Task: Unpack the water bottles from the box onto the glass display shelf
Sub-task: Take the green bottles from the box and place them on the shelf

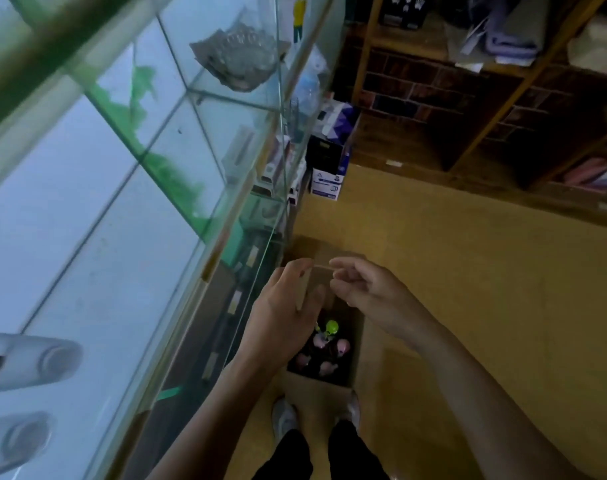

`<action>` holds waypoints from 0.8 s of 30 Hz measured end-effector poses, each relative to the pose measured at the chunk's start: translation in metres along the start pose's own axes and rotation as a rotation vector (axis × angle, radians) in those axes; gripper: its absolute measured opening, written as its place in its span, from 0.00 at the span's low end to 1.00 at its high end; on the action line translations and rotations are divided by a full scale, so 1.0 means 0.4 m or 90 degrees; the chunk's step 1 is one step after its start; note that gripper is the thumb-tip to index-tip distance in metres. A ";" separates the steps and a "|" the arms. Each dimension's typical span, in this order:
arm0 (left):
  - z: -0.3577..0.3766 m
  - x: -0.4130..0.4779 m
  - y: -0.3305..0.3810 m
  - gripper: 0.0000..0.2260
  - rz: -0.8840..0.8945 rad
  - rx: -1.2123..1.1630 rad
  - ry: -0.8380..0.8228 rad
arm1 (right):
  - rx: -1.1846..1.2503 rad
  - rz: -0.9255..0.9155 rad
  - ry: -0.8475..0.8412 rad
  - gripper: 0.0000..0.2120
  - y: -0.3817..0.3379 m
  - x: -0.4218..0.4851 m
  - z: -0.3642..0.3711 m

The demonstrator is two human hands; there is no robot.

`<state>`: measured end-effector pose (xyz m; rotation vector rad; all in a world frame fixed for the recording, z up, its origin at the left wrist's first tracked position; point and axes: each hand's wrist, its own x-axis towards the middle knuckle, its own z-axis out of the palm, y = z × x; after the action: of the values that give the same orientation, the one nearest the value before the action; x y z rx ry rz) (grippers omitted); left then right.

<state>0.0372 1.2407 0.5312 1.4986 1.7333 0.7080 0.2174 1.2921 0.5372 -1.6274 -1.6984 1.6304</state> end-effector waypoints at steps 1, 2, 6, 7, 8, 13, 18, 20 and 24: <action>0.013 0.005 -0.017 0.18 -0.010 -0.003 -0.016 | -0.003 0.013 -0.001 0.16 0.022 0.005 0.006; 0.027 0.012 -0.035 0.18 -0.021 -0.003 -0.029 | -0.003 0.028 -0.002 0.16 0.048 0.012 0.011; 0.107 0.035 -0.114 0.19 -0.067 0.004 -0.072 | -0.019 0.078 -0.001 0.19 0.154 0.052 0.024; 0.125 0.038 -0.131 0.20 -0.079 0.005 -0.081 | -0.018 0.084 0.001 0.19 0.174 0.058 0.028; 0.142 0.042 -0.147 0.20 -0.091 0.002 -0.090 | -0.016 0.090 0.001 0.19 0.194 0.064 0.030; 0.287 0.087 -0.265 0.18 -0.163 -0.011 -0.125 | -0.004 0.135 -0.008 0.19 0.352 0.136 0.051; 0.448 0.134 -0.420 0.19 -0.191 -0.015 -0.140 | 0.005 0.167 -0.027 0.20 0.559 0.233 0.097; 0.518 0.158 -0.499 0.19 -0.190 -0.002 -0.139 | 0.004 0.175 -0.040 0.21 0.647 0.280 0.119; 0.649 0.200 -0.656 0.20 -0.181 0.030 -0.152 | 0.001 0.174 -0.044 0.21 0.819 0.378 0.167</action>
<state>0.0895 1.2609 0.1579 1.2735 1.7397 0.3295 0.2798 1.2935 0.1757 -1.8920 -1.5586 1.8283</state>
